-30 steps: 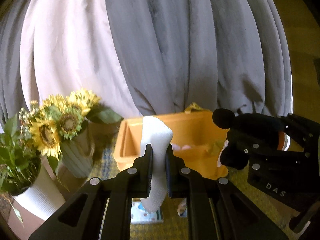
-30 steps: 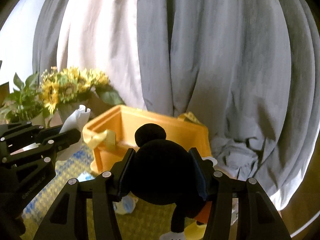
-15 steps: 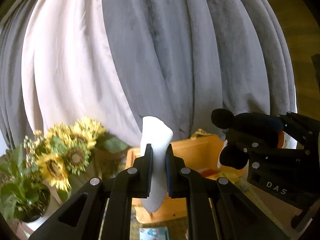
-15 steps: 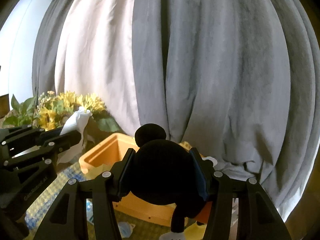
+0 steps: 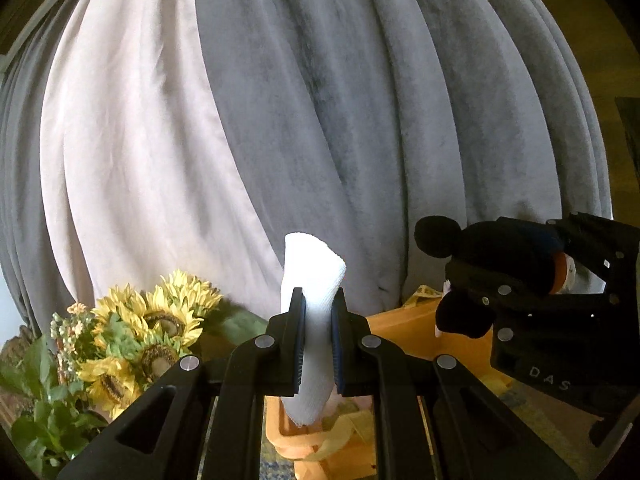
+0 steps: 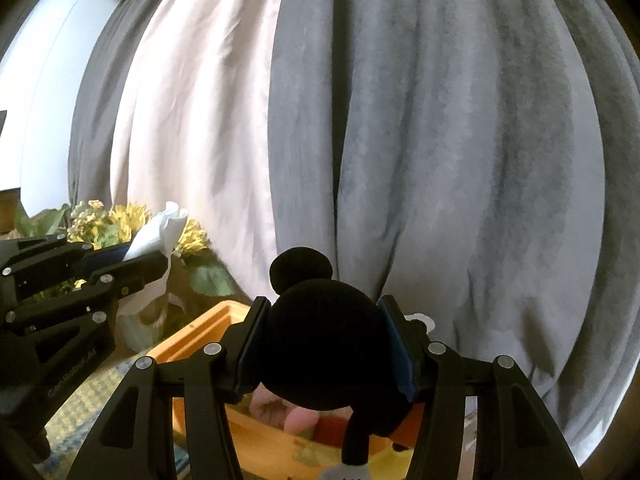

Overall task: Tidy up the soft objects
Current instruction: 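Lift and carry the white cloth and Mickey plush over the orange crate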

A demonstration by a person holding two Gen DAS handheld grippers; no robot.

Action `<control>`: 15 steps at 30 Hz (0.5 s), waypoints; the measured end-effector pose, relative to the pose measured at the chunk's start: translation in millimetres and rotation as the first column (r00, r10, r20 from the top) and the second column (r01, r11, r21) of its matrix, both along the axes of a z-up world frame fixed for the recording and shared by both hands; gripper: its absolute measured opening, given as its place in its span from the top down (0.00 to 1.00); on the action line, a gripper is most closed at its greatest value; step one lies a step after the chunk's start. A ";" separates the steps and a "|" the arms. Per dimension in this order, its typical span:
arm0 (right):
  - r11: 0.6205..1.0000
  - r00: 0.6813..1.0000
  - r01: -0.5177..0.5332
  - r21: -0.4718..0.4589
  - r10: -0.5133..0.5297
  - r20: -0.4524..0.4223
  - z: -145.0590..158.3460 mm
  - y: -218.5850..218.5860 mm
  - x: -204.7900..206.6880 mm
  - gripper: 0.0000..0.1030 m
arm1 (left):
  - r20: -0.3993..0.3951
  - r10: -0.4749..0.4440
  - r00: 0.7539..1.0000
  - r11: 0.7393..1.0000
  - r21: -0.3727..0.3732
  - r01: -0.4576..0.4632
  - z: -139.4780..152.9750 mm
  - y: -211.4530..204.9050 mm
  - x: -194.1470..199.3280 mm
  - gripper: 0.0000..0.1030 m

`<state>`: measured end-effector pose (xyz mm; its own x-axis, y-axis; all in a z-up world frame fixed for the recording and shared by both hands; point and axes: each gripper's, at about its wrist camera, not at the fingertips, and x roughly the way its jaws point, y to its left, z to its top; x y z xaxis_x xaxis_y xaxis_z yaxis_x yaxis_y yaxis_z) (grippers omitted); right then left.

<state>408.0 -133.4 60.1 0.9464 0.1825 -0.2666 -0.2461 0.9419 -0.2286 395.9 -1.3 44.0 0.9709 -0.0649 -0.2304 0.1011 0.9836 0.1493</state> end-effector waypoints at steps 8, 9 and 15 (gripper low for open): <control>1.000 1.000 -0.021 0.003 0.021 -0.023 -8.0 1.4 31.0 0.46 | -0.026 -0.009 1.000 1.000 0.006 0.009 -6.7 -2.4 27.6 0.88; 1.000 0.999 -0.021 0.006 0.021 -0.029 -10.1 0.4 34.6 0.46 | -0.031 -0.008 0.999 1.000 0.008 0.009 -8.8 -3.2 31.9 0.88; 1.000 0.997 -0.019 0.023 0.020 -0.068 -25.6 -4.0 59.8 0.45 | -0.074 -0.008 0.997 1.000 0.018 0.009 -25.1 -5.7 59.8 0.88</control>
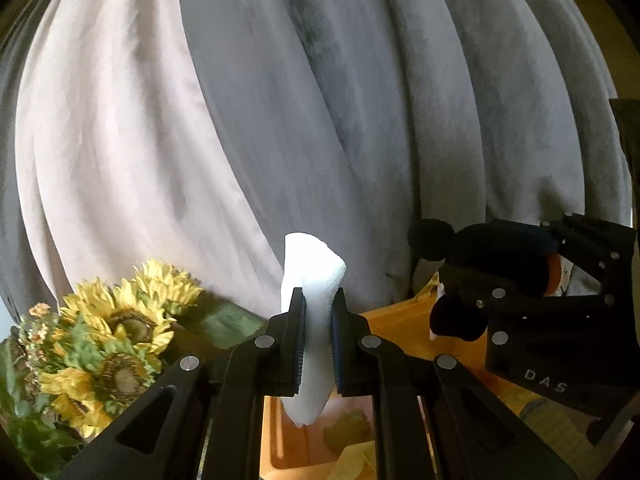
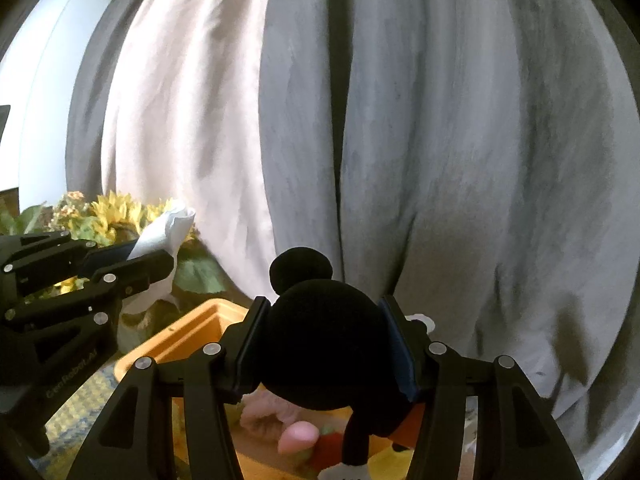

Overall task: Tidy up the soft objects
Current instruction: 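Lift and carry the white cloth and Mickey plush over the orange crate, then open both tools to drop the cloth and Mickey plush into the crate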

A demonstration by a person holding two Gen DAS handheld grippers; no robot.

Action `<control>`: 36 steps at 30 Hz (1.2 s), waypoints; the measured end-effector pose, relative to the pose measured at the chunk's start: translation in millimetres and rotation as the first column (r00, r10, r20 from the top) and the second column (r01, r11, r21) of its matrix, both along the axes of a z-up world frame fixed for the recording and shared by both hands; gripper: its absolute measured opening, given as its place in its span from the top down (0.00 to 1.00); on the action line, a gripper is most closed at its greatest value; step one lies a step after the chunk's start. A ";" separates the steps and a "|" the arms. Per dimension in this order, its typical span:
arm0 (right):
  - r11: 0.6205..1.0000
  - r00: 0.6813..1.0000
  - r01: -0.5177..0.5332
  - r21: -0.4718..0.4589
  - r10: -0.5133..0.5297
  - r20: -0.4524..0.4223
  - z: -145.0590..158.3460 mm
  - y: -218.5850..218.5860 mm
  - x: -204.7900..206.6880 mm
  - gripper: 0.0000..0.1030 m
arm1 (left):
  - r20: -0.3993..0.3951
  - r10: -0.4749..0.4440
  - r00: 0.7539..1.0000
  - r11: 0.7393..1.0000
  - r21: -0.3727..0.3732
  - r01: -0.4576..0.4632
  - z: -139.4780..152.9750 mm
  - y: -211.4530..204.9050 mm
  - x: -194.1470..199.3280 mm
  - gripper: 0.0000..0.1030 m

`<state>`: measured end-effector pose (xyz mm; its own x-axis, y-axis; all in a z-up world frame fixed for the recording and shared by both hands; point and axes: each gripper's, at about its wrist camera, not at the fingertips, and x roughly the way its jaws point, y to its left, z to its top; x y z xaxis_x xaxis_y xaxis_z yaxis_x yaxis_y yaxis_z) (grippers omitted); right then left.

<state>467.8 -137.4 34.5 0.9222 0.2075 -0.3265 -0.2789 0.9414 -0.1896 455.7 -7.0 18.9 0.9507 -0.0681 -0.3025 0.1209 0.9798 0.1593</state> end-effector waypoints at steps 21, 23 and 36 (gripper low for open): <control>0.999 0.986 0.007 -0.035 -0.013 -0.164 -52.7 8.0 58.7 0.34 | -0.199 0.022 0.980 1.000 0.005 -0.021 -53.4 1.9 54.9 0.55; 0.999 0.985 0.021 -0.026 -0.025 -0.170 -52.0 4.1 58.1 0.32 | -0.196 0.020 0.980 1.000 0.001 -0.020 -51.5 1.9 53.0 0.52; 0.991 0.989 0.124 0.058 -0.119 -0.090 -21.5 -17.7 15.5 0.28 | -0.133 0.025 0.991 0.999 -0.020 -0.028 -20.0 4.5 13.0 0.48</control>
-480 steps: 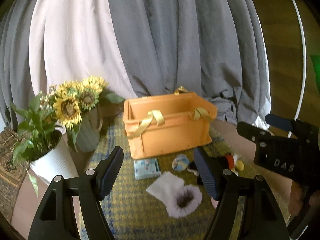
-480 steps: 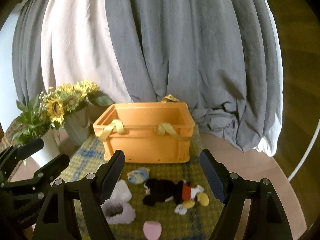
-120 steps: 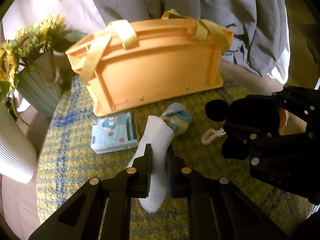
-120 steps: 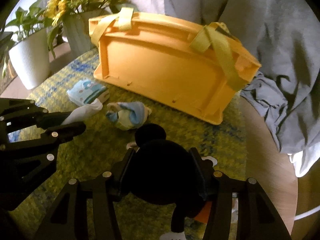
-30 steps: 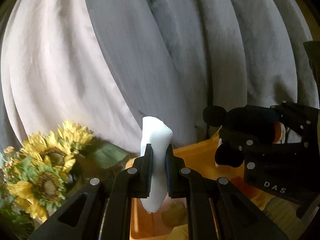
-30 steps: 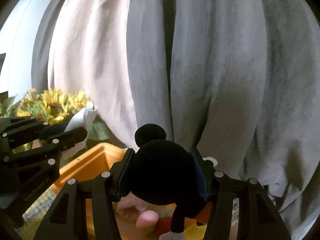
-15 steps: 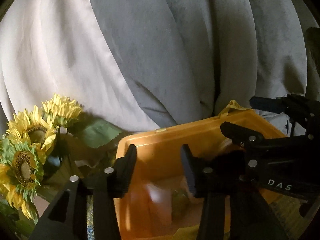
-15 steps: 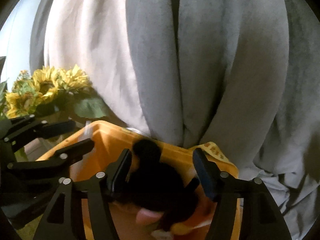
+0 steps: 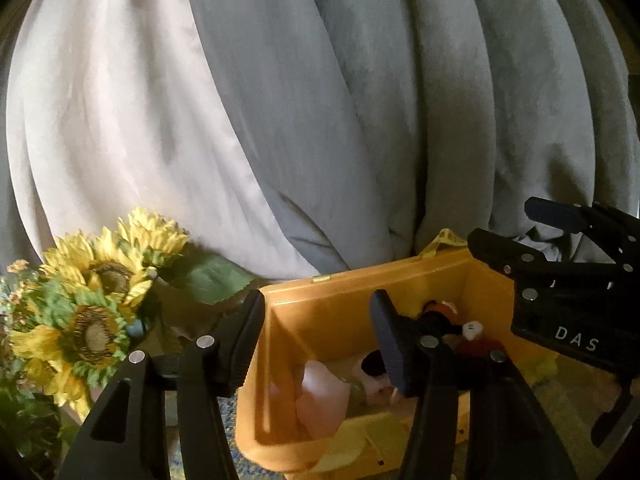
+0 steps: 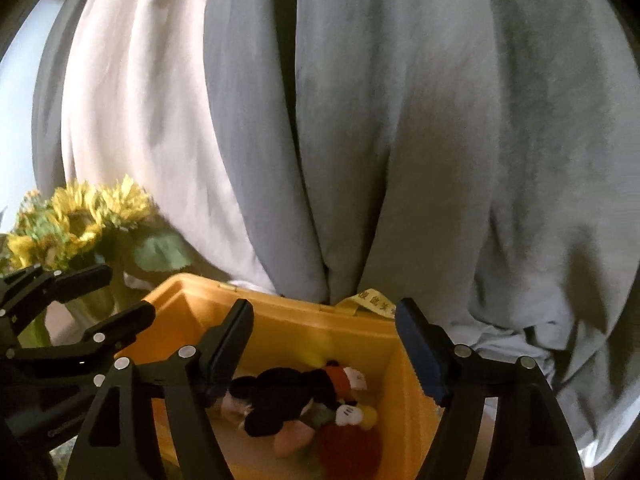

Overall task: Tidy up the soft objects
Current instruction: 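Open both tools to drop the cloth and Mickey plush into the crate, then move both tools back toward the tissue packet and sock bundle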

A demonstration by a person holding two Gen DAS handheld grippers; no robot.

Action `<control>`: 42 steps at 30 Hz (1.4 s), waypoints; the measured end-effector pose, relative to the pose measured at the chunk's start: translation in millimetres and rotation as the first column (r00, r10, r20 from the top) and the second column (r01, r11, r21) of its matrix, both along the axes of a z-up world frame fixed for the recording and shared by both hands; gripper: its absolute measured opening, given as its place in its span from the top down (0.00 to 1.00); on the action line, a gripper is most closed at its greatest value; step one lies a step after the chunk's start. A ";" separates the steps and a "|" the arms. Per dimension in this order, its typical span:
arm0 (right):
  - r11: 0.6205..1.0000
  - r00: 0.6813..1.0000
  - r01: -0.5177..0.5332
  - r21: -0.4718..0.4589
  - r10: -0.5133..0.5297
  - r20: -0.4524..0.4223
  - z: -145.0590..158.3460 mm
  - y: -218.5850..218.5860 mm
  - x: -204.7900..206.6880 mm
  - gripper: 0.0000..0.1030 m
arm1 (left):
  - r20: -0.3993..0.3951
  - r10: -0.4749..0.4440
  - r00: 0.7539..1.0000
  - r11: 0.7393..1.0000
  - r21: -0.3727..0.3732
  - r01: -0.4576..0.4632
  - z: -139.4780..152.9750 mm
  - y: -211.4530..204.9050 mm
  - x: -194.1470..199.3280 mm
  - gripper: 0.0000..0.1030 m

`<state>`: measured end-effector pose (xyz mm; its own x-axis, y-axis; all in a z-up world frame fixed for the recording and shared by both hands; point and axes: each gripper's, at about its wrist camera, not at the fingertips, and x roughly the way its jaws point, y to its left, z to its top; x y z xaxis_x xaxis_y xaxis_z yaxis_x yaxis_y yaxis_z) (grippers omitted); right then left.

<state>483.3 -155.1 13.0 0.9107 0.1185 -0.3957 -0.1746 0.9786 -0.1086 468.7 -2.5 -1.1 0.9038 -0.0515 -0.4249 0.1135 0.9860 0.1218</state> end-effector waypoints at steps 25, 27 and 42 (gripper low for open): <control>0.998 0.999 0.016 0.052 -0.018 0.037 9.8 14.4 -107.7 0.28 | 0.007 0.026 1.000 1.000 -0.009 -0.026 12.4 22.2 -102.1 0.42; 0.998 1.000 0.017 0.052 -0.018 0.025 7.0 16.0 -112.1 0.28 | -0.012 0.033 0.999 0.999 -0.009 -0.033 7.0 23.8 -107.7 0.42; 0.998 0.991 0.010 0.054 -0.003 -0.133 -37.7 23.6 -128.4 0.28 | -0.173 0.053 0.983 0.999 0.003 -0.053 -46.3 34.0 -133.4 0.42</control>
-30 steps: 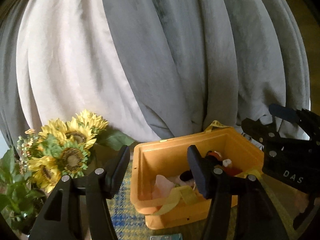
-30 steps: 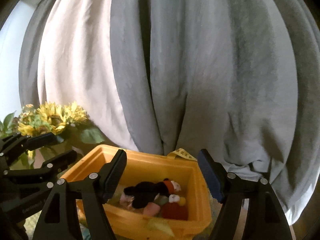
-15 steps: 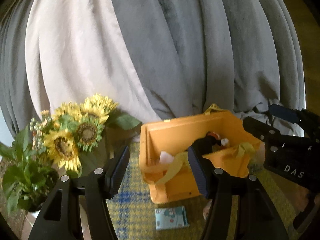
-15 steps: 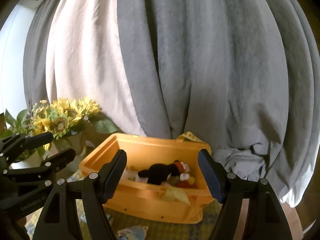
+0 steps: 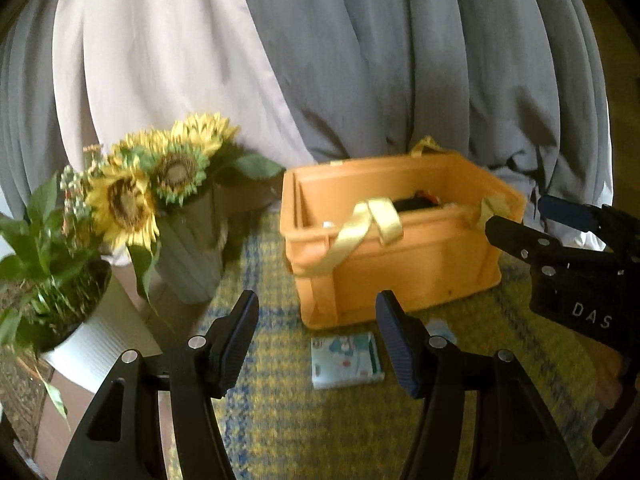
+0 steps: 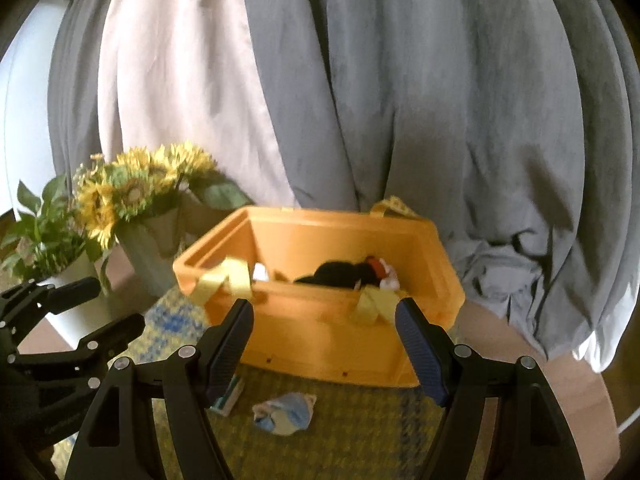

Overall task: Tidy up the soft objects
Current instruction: 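Move both tools back toward the tissue packet and sock bundle, then grasp the blue tissue packet with the left tool while the right tool grasps the sock bundle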

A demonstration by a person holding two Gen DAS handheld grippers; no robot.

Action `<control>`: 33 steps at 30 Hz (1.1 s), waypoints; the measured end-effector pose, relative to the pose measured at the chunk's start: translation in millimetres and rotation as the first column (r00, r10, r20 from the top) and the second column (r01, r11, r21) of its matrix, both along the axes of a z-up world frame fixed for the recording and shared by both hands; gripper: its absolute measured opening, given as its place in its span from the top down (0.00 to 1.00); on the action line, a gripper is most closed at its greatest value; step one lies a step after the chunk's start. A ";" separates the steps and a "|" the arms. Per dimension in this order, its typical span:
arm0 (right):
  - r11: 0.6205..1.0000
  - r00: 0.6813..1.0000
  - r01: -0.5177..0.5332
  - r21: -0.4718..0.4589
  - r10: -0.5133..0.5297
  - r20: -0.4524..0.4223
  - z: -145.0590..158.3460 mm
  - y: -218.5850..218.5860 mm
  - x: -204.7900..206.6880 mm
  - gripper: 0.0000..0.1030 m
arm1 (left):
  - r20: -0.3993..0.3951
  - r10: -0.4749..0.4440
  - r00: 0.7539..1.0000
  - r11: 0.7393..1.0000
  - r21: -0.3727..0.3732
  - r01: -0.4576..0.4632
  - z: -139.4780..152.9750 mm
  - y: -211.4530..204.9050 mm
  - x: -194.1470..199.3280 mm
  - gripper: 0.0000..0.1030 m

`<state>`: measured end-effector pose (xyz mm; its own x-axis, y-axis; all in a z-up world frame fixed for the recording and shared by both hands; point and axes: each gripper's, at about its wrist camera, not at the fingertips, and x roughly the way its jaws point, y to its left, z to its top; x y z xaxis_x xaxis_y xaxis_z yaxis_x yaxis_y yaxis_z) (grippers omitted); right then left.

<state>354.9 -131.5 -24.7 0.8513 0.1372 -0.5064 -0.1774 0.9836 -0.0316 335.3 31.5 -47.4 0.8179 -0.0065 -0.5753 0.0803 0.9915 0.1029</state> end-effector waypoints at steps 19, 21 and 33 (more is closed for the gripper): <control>0.999 0.969 -0.039 0.036 0.047 -0.241 -66.2 -1.6 13.7 0.28 | -0.148 -0.044 0.988 0.999 -0.020 0.042 -69.5 -10.8 6.9 0.22; 0.998 0.965 -0.043 0.044 0.053 -0.256 -71.4 -0.9 16.7 0.28 | -0.153 -0.040 0.987 0.999 -0.014 0.038 -75.1 -12.0 10.5 0.22; 0.994 0.939 -0.058 0.097 0.088 -0.331 -96.5 6.7 38.4 0.28 | -0.167 -0.030 0.985 1.000 0.003 0.031 -94.4 -14.2 31.0 0.21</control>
